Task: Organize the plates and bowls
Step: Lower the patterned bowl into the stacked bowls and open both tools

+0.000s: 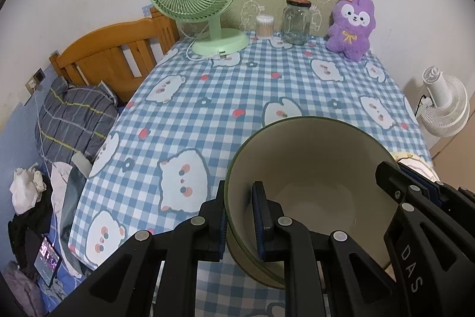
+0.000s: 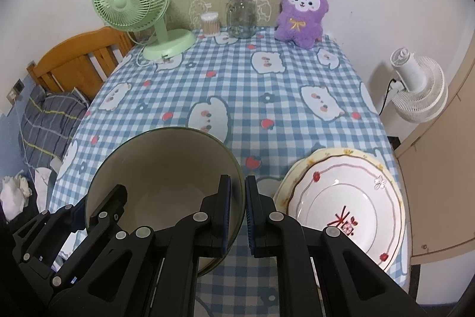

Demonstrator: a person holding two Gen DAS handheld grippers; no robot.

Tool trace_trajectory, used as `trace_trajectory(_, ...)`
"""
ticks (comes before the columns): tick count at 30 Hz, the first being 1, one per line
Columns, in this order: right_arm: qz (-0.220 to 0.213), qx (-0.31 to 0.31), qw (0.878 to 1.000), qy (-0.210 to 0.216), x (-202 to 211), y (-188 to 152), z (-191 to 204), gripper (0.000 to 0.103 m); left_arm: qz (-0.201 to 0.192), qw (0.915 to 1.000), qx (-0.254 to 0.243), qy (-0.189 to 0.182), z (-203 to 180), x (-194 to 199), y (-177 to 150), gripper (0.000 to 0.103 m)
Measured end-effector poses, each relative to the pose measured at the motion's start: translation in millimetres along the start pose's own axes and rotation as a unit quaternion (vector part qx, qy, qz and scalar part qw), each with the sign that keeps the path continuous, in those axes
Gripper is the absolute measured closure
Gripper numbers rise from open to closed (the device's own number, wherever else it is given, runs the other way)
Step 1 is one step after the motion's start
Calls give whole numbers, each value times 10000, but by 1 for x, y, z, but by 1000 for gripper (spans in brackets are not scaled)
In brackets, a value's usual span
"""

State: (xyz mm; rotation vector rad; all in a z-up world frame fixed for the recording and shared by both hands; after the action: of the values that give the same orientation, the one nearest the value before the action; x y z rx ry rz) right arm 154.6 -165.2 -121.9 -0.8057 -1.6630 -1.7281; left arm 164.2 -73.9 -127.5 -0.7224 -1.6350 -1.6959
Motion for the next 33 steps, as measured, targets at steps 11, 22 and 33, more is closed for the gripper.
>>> trace_trajectory(11,216,-99,9997,46,-16,-12,3,90,191,9998,-98,56,4,-12,-11,91)
trace_trajectory(22,386,-7,9992,-39,-27,-21,8,90,405,9991,-77,-3,8,-23,-20,91)
trace_trajectory(33,392,-46,9992,-101,-26,-21,7,90,403,9991,-112,-83,9,-24,-22,91)
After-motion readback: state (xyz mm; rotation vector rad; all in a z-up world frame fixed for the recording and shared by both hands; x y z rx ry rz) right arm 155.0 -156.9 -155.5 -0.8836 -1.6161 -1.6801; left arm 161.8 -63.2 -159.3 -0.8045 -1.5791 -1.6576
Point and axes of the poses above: each gripper's, at about its wrist camera, not at the fingertips, and x roughly against the way its jaws point, z to its left, y to its top, the point moved 1 cm from there along -x, roughly the way its jaws point, and after that the axes turned 5 degrees about -z, right-handed, at the moved point
